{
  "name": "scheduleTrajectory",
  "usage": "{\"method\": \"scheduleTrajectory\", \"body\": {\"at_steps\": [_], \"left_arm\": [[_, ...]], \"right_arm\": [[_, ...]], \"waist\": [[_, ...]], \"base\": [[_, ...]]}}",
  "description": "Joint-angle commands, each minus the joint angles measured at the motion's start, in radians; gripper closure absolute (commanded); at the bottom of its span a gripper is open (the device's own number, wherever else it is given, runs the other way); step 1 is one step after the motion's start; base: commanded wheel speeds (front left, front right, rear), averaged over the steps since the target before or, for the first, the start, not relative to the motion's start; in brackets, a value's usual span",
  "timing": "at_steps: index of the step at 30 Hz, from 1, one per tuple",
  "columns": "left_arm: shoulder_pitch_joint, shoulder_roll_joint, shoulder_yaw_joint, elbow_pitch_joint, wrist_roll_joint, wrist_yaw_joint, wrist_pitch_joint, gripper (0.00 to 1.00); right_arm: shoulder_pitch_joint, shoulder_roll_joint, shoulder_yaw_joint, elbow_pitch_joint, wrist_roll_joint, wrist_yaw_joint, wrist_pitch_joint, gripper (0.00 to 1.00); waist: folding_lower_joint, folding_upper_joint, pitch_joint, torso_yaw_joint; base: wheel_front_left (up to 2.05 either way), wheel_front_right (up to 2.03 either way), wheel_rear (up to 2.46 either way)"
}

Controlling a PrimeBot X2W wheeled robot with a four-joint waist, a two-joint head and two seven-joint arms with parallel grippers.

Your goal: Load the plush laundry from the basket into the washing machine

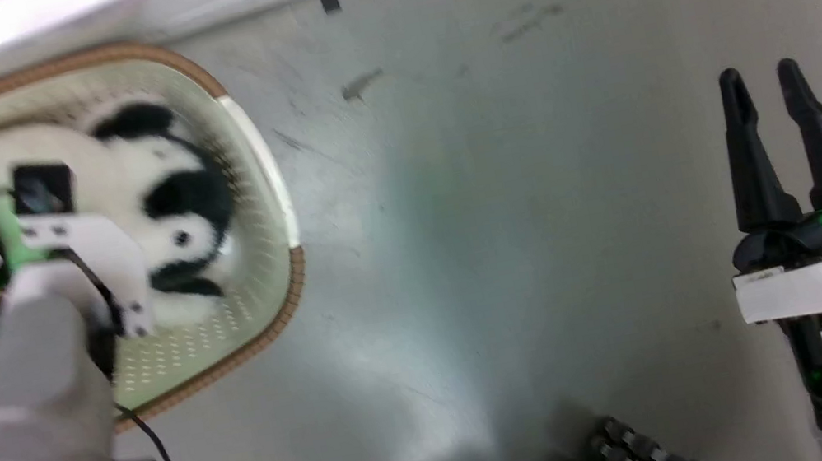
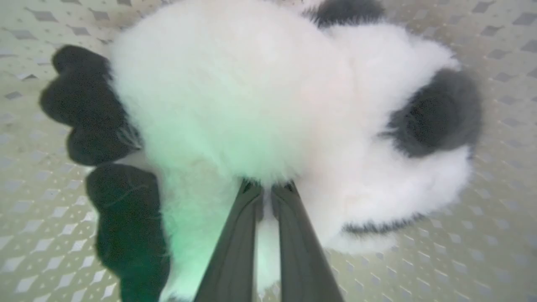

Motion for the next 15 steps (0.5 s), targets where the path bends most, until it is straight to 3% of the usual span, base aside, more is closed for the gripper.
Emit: {"method": "scheduleTrajectory", "body": {"at_steps": [1,9,15], "left_arm": [[0.039,-0.018,-0.003,0.011,-0.012,-0.005,-0.038,1.0],[0.138,-0.12,0.012,-0.002,-0.066,-0.048,-0.234,1.0],[0.227,-0.149,0.027,-0.041,-0.099,-0.091,-0.333,1.0]], "right_arm": [[0.007,0.003,-0.014,0.006,-0.018,-0.001,-0.008,0.0],[0.104,0.003,-0.09,0.021,-0.12,-0.001,-0.008,0.0],[0.164,0.003,-0.115,0.032,-0.164,-0.001,-0.008,0.0]], "waist": [[-0.0001,-0.0001,-0.077,0.045],[-0.0001,-0.0001,-0.301,0.157],[-0.0001,-0.0001,-0.433,0.208]], "base": [[0.0,0.0,0.0],[0.0,0.0,0.0],[0.0,0.0,0.0]]}}
